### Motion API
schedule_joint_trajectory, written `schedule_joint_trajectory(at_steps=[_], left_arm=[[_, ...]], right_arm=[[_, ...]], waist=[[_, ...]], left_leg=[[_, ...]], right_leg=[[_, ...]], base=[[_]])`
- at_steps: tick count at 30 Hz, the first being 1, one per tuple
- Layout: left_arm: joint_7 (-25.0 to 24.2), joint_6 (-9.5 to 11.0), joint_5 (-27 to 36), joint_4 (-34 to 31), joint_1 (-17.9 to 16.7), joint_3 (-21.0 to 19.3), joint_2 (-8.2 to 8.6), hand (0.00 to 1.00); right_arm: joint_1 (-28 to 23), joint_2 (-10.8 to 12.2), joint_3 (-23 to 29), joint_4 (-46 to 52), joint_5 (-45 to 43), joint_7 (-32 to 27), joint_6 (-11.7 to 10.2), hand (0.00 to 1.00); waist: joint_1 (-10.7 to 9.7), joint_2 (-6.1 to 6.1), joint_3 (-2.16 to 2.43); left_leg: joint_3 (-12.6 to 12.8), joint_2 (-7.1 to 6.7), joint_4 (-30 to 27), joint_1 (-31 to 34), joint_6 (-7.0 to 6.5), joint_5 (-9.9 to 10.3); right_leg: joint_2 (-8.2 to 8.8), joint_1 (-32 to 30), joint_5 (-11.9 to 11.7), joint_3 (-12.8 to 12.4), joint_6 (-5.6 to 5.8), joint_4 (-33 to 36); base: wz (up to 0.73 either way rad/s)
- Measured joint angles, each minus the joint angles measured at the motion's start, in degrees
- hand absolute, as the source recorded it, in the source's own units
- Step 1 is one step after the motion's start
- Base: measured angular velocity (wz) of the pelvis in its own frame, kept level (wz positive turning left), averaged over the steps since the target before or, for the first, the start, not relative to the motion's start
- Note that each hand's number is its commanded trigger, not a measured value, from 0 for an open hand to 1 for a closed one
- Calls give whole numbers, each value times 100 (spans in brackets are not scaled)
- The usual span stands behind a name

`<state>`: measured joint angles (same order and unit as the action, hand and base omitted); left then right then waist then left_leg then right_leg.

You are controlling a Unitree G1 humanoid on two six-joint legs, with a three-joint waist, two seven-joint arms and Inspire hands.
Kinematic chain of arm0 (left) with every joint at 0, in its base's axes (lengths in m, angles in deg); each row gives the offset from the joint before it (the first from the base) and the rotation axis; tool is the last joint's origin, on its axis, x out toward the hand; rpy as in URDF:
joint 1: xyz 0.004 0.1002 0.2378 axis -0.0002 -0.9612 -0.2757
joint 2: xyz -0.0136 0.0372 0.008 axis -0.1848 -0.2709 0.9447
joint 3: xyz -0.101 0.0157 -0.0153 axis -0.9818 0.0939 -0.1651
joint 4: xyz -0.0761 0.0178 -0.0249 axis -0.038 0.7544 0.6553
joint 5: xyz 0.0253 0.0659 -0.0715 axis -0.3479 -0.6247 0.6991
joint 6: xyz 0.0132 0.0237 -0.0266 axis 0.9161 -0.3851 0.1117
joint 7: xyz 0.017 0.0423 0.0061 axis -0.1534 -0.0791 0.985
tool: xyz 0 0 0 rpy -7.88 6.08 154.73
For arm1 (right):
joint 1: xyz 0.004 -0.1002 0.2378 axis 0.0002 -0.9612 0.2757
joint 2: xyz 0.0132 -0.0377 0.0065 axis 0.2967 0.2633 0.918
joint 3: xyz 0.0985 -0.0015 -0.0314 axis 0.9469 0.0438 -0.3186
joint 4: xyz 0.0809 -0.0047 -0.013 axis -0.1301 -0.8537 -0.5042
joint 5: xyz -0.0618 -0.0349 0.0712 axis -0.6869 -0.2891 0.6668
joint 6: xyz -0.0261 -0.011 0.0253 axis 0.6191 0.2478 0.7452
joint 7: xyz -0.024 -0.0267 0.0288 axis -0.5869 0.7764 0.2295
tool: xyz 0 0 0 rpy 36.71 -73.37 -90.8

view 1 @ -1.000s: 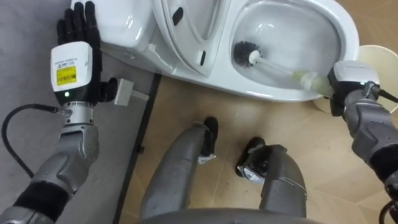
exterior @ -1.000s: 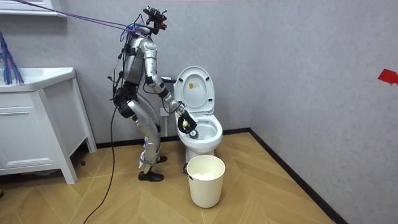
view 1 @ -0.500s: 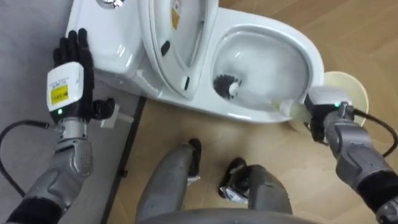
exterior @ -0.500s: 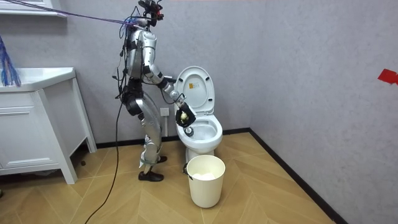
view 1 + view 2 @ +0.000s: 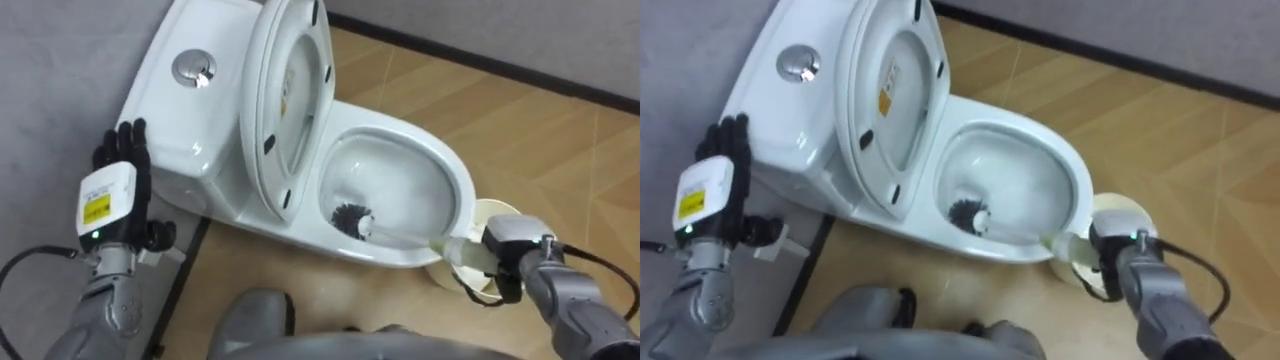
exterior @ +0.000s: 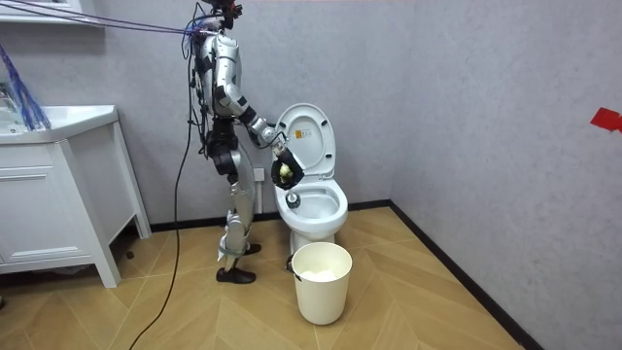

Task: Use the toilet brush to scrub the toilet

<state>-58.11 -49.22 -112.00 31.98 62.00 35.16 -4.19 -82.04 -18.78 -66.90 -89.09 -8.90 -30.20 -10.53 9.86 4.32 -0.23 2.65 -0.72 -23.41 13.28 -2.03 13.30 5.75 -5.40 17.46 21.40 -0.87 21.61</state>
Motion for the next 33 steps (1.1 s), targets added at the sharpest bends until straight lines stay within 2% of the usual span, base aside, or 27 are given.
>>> schedule_joint_trajectory(at_steps=[1,3,4,6,7,9,13,14,16,18,20,22,24,25,26,27,28,29,32,33], left_arm=[[-40,3,24,-43,-51,-42,41,0],[-169,78,390,-257,-267,-242,266,0],[-196,88,520,-314,-322,-270,315,0],[-284,245,1102,-437,-450,-393,465,0],[-316,287,1217,-440,-473,-419,482,0],[-474,463,1665,-273,-532,-618,598,0],[-647,642,2431,222,-624,-808,657,0],[-769,645,2849,473,-616,-923,697,0],[-972,534,3428,1011,-647,-1130,819,0],[-1157,316,4326,1534,-754,-1303,981,0],[-1324,241,4933,1889,-873,-1420,1088,0],[-1442,137,5438,2059,-963,-1467,1166,0],[-1602,94,5915,2243,-968,-1495,1222,0],[-1648,96,6079,2286,-956,-1540,1239,0],[-1689,100,6264,2421,-869,-1700,1305,0],[-1744,104,6356,2696,-777,-1863,1352,0],[-1777,103,6389,2846,-701,-1954,1369,0],[-1826,100,6411,3059,-584,-2118,1407,0],[-1966,92,6478,3311,-563,-2407,1515,0],[-2005,64,6490,3365,-558,-2499,1545,0]], right_arm=[[-28,4,50,8,-1,3,-40,100],[-223,75,167,171,11,55,-168,100],[-248,121,202,177,14,55,-186,100],[-371,386,438,154,49,51,-236,100],[-387,429,463,137,54,44,-258,100],[-451,573,597,-61,90,28,-305,100],[-517,626,687,-362,468,70,-314,100],[-516,695,836,-450,637,92,-321,100],[-533,838,1081,-550,924,64,-318,100],[-549,1037,1355,-904,1367,-154,-334,100],[-525,1170,1531,-1202,1740,-289,-327,100],[-616,1187,1574,-1269,2077,-436,-321,100],[-651,1279,1848,-1575,2428,-660,-437,100],[-654,1313,1957,-1662,2537,-717,-466,100],[-672,1329,2110,-1772,2727,-851,-516,100],[-675,1346,2298,-1893,2888,-999,-576,100],[-714,1375,2421,-1944,3002,-1077,-602,100],[-741,1421,2627,-2082,3247,-1252,-669,100],[-784,1565,3072,-2277,3680,-1628,-708,100],[-791,1617,3176,-2323,3787,-1781,-707,100]], waist=[[0,0,0],[18,16,8],[10,19,10],[1,54,4],[4,67,-3],[32,115,-3],[68,131,11],[63,129,11],[27,132,10],[-106,144,-3],[-99,143,-16],[-119,138,-26],[-215,68,-39],[-238,46,-33],[-250,32,-53],[-259,-67,-28],[-310,-66,-24],[-409,-108,1],[-625,-212,14],[-700,-208,24]], left_leg=[[18,-1,26,-63,0,0],[21,-18,192,-321,2,-1],[10,-20,200,-370,2,-1],[-51,-49,225,-517,3,-1],[-59,-59,238,-569,4,-1],[-115,-100,291,-732,4,-1],[-134,-115,453,-947,5,-1],[-140,-114,491,-980,5,-1],[-129,-109,509,-1015,18,7],[-123,-114,518,-1079,27,13],[-109,-106,598,-1152,49,30],[-91,-96,622,-1165,39,51],[-98,-97,663,-1197,15,64],[-87,-97,661,-1207,9,67],[-10,-92,678,-1260,-1,70],[49,-92,695,-1302,-11,75],[62,-92,697,-1308,-17,78],[92,-92,699,-1340,-28,85],[282,-78,814,-1505,-36,86],[344,-62,816,-1528,-36,87]], right_leg=[[3,67,2,7,7,-35],[-17,318,-16,5,39,-234],[-26,383,-23,15,48,-289],[-30,613,-36,111,58,-418],[-29,661,-36,116,58,-445],[-38,869,-43,154,75,-605],[-72,1092,-66,162,105,-738],[-75,1139,-68,160,104,-760],[-77,1198,-88,187,106,-811],[-83,1247,-96,238,120,-871],[-91,1296,-105,231,133,-897],[-96,1298,-125,218,146,-898],[-92,1349,-164,193,172,-904],[-89,1356,-169,175,177,-895],[-88,1348,-170,42,179,-878],[-92,1339,-175,-102,179,-867],[-91,1340,-183,-117,181,-869],[-87,1345,-189,-155,188,-856],[-91,1349,-187,-381,191,-804],[-92,1338,-187,-417,190,-810]], base=[[0],[0],[5],[13],[10],[8],[3],[0],[3],[14],[4],[0],[0],[-18],[-36],[-38],[-27],[-22],[-32],[-27]])
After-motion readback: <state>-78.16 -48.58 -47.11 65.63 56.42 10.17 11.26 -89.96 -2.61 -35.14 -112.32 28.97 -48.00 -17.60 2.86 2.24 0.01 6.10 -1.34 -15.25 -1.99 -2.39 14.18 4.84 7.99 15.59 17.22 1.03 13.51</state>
